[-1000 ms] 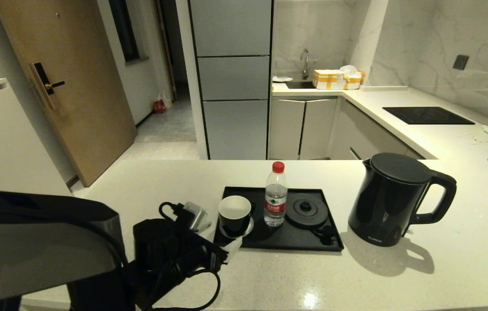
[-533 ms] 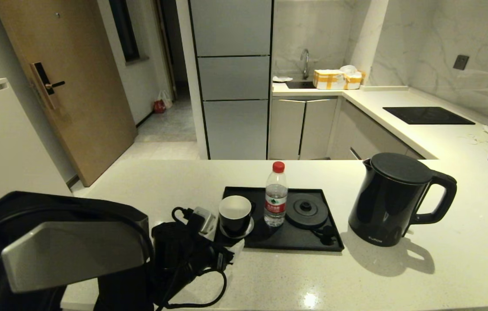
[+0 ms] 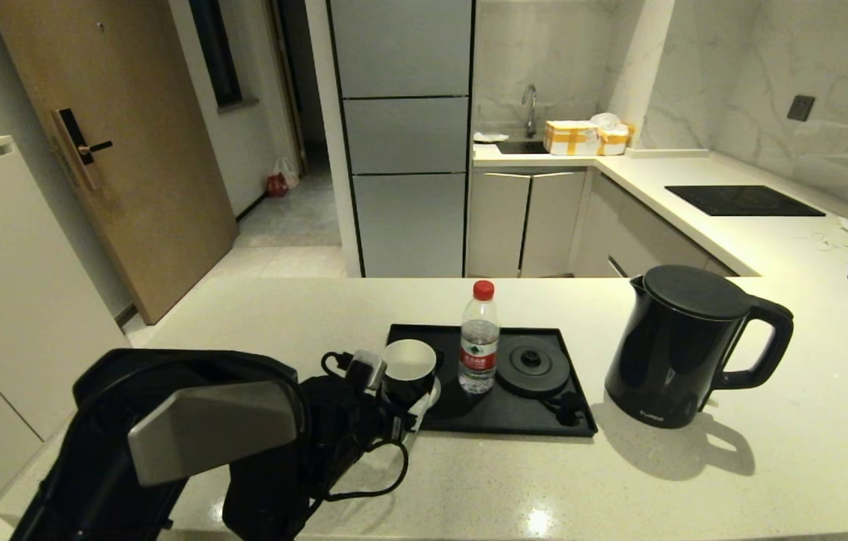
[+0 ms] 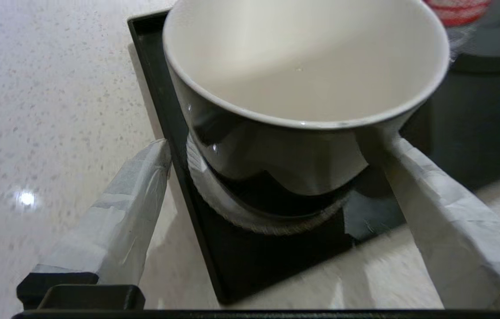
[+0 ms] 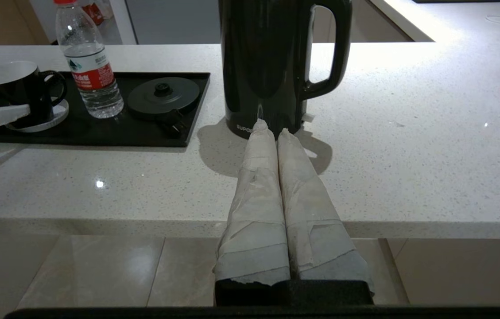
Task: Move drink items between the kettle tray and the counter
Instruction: Pick up the tea cup
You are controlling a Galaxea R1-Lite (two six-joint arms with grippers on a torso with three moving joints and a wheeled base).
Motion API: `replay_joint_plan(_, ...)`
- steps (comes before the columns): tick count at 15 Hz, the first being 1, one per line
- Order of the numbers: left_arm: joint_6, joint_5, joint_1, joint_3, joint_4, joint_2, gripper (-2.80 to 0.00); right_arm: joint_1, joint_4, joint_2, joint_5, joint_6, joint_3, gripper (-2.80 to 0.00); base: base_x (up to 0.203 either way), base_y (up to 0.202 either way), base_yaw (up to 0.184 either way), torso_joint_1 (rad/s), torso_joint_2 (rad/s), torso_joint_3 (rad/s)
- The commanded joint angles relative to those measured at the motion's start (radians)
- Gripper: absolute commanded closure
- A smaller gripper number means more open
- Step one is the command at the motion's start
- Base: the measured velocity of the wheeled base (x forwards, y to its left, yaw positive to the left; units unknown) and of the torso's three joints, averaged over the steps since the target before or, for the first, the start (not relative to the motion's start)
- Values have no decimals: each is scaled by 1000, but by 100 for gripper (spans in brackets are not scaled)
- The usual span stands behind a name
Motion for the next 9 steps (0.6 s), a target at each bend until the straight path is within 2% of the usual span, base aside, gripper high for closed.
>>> replay_joint_plan(1, 2, 1, 2, -19, -9, 24, -280, 1, 0, 1, 0, -1, 2, 0, 0, 0, 0, 0, 0, 0)
replay_joint_plan(5, 9, -4, 2, -113, -9, 53, -280, 0, 0, 1, 2, -1, 2, 0, 0, 0, 0, 0, 0, 0)
replay_joint_plan(9, 34, -4, 2, -140, -9, 64, -280, 0, 0, 1, 0, -1, 3, 0, 0, 0, 0, 0, 0, 0)
